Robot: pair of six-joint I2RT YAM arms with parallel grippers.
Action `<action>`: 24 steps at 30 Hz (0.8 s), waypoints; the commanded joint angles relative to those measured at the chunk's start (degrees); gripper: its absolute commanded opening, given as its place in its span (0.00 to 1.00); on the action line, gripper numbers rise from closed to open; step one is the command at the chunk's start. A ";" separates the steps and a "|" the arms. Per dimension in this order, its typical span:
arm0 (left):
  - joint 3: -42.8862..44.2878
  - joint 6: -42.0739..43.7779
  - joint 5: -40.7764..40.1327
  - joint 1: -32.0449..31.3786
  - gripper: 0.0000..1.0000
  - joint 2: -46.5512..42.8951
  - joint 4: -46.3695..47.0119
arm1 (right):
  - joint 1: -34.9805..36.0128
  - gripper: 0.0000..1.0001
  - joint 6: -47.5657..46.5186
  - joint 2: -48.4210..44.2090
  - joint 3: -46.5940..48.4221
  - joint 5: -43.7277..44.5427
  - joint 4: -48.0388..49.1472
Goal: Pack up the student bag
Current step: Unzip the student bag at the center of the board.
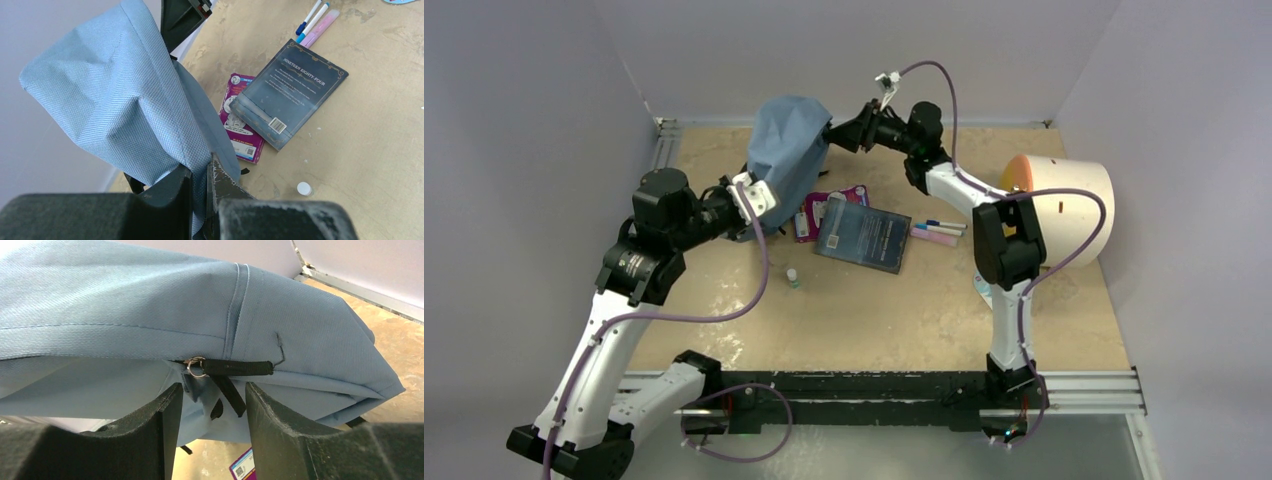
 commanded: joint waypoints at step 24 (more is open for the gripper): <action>1.23 -1.78 -2.91 -0.55 0.00 1.10 2.87 | -1.30 0.00 -2.09 -4.95 -2.83 -3.28 0.79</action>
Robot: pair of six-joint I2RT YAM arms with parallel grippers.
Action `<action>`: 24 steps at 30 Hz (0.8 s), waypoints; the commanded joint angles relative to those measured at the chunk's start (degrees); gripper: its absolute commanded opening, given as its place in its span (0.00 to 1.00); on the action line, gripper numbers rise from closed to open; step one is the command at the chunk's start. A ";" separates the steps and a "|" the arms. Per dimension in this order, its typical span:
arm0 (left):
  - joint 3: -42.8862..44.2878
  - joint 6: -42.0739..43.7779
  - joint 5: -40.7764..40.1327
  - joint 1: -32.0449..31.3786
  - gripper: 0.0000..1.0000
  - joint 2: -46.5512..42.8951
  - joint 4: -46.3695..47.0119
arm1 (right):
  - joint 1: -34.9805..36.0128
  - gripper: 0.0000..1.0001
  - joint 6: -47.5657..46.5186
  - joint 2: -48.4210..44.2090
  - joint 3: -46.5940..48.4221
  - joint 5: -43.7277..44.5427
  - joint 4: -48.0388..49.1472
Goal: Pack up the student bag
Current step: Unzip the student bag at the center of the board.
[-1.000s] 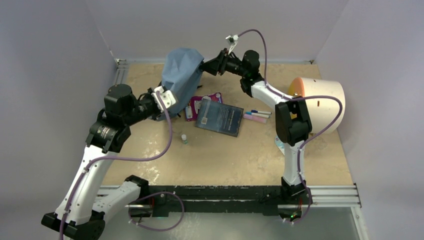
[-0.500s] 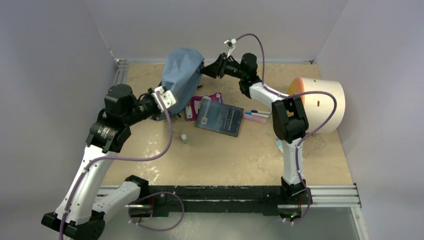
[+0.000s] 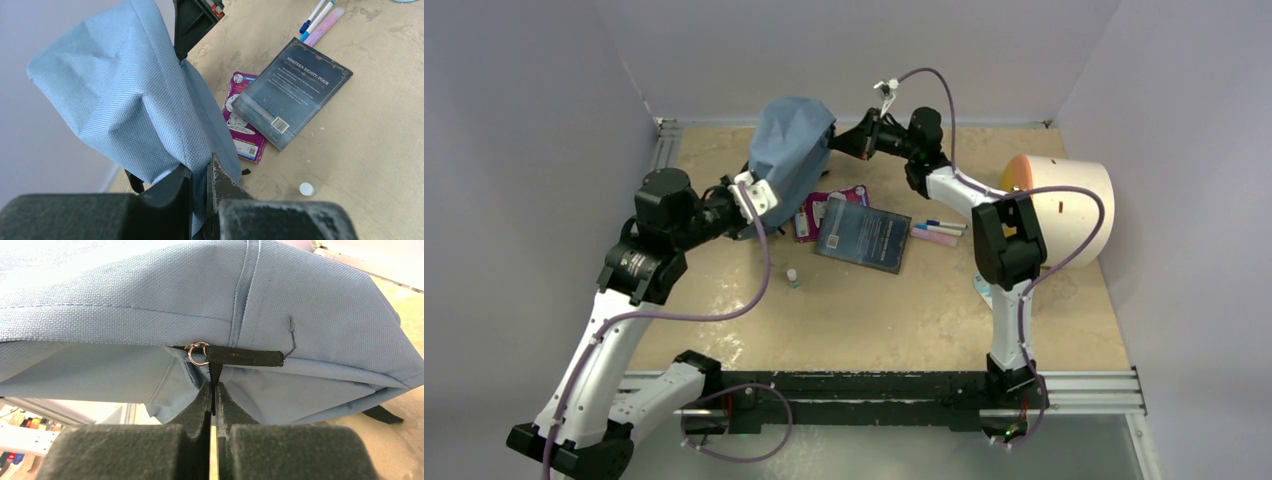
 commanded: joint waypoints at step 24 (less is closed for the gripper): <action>1.14 -2.90 0.49 -0.25 0.00 0.74 2.79 | -1.39 0.07 -5.24 -11.14 -3.82 2.90 -8.36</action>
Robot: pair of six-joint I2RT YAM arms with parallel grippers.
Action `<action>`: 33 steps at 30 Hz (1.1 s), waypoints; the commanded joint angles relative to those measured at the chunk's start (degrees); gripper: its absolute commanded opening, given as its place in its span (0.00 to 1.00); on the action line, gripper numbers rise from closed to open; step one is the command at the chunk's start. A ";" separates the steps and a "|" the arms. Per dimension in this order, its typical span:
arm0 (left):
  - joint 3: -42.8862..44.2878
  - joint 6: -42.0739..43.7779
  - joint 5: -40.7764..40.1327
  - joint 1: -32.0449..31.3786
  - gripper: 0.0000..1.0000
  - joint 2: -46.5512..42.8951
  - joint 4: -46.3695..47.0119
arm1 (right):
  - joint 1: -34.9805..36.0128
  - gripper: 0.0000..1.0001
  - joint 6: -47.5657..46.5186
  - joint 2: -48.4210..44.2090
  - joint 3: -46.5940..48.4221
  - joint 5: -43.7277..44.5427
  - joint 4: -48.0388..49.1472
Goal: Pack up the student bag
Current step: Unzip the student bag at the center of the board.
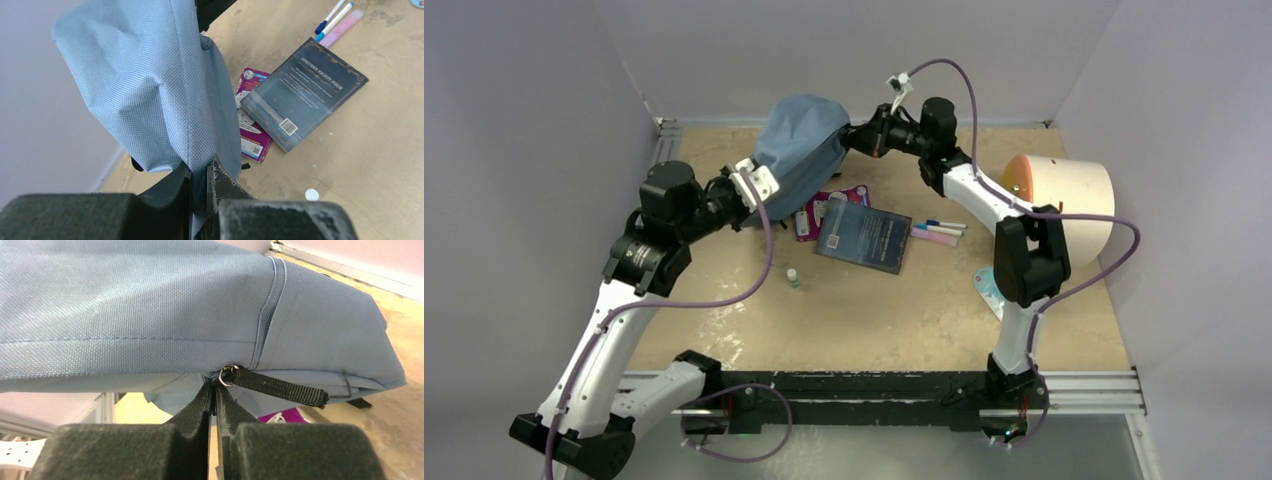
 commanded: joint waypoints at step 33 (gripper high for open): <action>2.64 -10.62 -10.21 -0.14 0.00 4.29 5.65 | 3.11 0.00 -5.25 -18.33 0.81 -1.19 -3.61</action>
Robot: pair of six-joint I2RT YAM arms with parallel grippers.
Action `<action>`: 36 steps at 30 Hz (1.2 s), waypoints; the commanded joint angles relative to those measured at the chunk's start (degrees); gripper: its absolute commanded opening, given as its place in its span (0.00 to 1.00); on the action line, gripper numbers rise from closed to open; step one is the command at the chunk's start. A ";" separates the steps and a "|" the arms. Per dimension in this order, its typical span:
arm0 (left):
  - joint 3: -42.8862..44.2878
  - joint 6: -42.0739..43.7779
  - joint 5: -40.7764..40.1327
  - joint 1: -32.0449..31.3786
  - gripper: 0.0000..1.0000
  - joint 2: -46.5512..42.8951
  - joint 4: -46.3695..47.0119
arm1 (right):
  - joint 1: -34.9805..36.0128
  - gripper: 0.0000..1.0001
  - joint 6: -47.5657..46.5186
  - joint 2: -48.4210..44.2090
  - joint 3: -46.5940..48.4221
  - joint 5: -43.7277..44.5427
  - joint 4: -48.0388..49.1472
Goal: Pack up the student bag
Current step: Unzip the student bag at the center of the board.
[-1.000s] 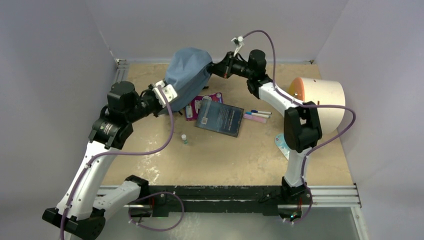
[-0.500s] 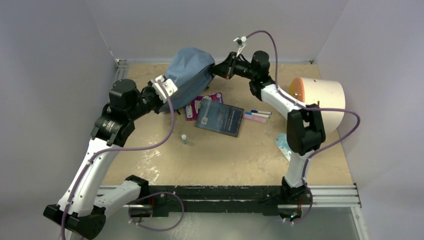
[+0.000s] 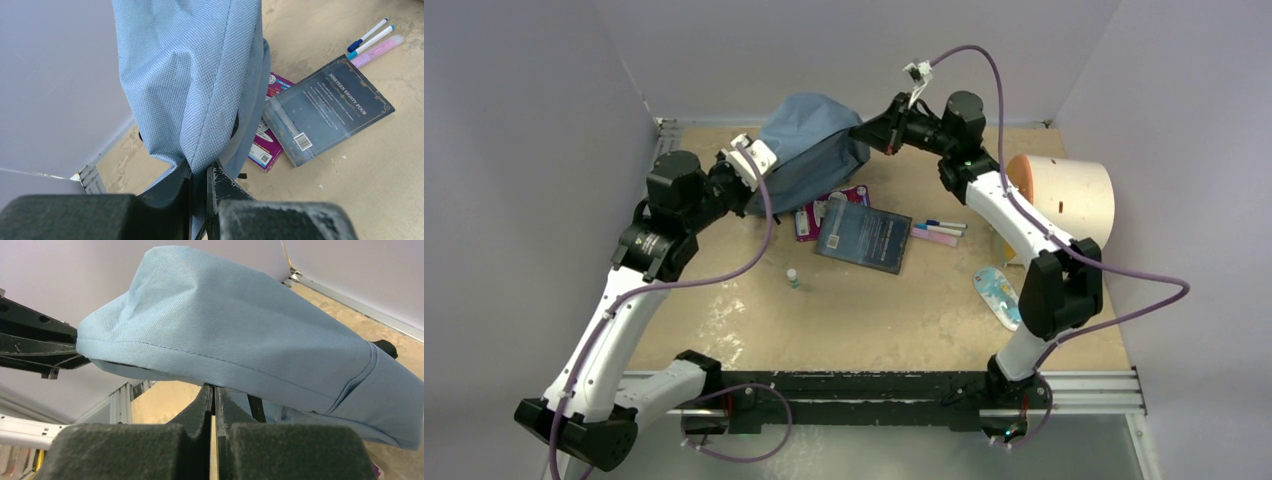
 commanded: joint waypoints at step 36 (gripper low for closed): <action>2.73 -2.37 -3.15 -0.14 0.00 0.01 0.18 | 4.29 0.00 -9.38 -6.68 -10.95 35.28 -9.73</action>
